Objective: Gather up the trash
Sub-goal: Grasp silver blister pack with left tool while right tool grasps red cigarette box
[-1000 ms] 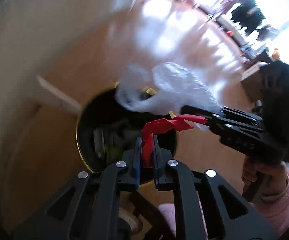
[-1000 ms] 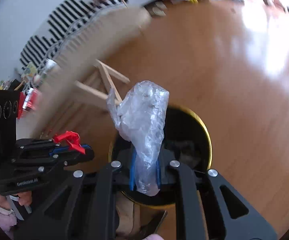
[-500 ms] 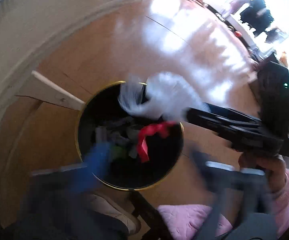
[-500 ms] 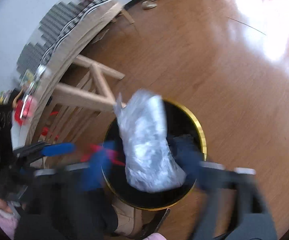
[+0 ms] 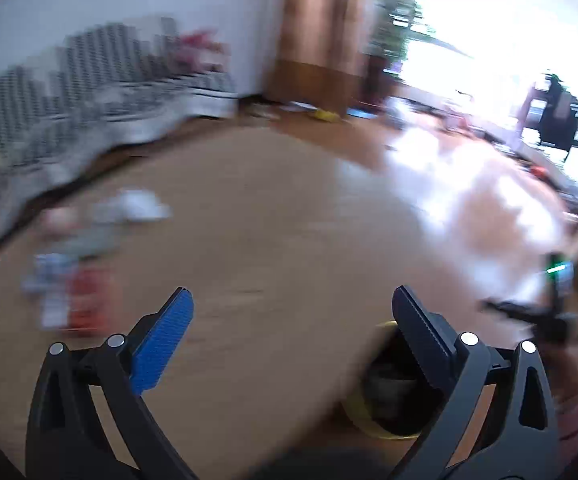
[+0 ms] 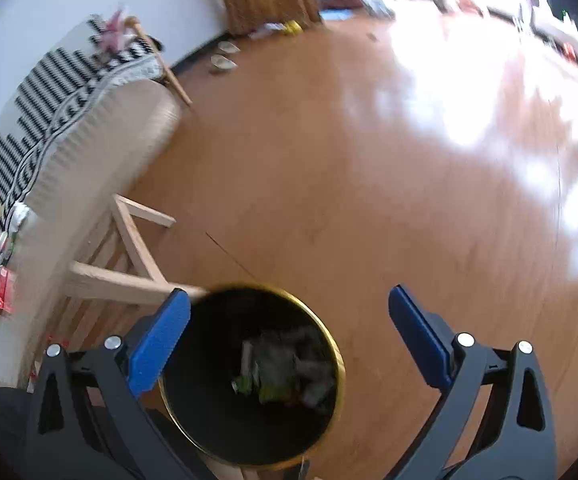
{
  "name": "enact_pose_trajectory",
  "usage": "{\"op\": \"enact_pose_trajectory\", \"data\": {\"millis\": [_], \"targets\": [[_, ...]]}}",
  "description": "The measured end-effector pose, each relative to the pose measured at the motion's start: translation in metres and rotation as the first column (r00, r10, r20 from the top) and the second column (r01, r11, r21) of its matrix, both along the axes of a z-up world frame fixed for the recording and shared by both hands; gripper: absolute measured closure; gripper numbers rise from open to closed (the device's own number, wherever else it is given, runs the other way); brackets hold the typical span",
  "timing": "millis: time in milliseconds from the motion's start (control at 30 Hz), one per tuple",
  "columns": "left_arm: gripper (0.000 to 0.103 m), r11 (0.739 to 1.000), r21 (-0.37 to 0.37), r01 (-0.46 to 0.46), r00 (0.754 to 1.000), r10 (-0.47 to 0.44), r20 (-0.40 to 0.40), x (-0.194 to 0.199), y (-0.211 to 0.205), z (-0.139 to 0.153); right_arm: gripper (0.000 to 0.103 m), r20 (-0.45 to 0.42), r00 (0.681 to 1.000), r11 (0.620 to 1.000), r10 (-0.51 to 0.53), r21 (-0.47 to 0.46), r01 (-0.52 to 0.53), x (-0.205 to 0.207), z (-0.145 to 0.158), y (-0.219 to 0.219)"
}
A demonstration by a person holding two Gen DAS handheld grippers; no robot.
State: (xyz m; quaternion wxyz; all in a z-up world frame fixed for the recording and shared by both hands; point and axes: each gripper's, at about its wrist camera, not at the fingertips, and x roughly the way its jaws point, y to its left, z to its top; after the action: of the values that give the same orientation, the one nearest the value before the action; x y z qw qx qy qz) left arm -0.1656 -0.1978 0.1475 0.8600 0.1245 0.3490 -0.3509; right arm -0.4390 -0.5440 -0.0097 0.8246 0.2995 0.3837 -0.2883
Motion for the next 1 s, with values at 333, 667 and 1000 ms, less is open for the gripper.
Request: {"op": "enact_pose_trajectory", "data": {"millis": [333,667,1000], "targets": [[0.006,0.872,0.018,-0.489,0.865,0.487,-0.117,0.131,0.186,-0.060,0.007,0.150,0.919,0.921,0.364,-0.207,-0.331,0.161,0.121,0.112],[0.006,0.914,0.097,-0.395,0.904,0.405,-0.134,0.155,0.174,-0.084,0.007,-0.021,0.719,0.707,0.695,-0.163,-0.688,0.349,0.097,0.296],[0.006,0.920,0.038,-0.391,0.909,0.392,-0.145,0.154,0.184,-0.080,0.007,-0.128,0.677,0.663,0.725,-0.137,-0.736,0.433,0.067,0.377]]}}
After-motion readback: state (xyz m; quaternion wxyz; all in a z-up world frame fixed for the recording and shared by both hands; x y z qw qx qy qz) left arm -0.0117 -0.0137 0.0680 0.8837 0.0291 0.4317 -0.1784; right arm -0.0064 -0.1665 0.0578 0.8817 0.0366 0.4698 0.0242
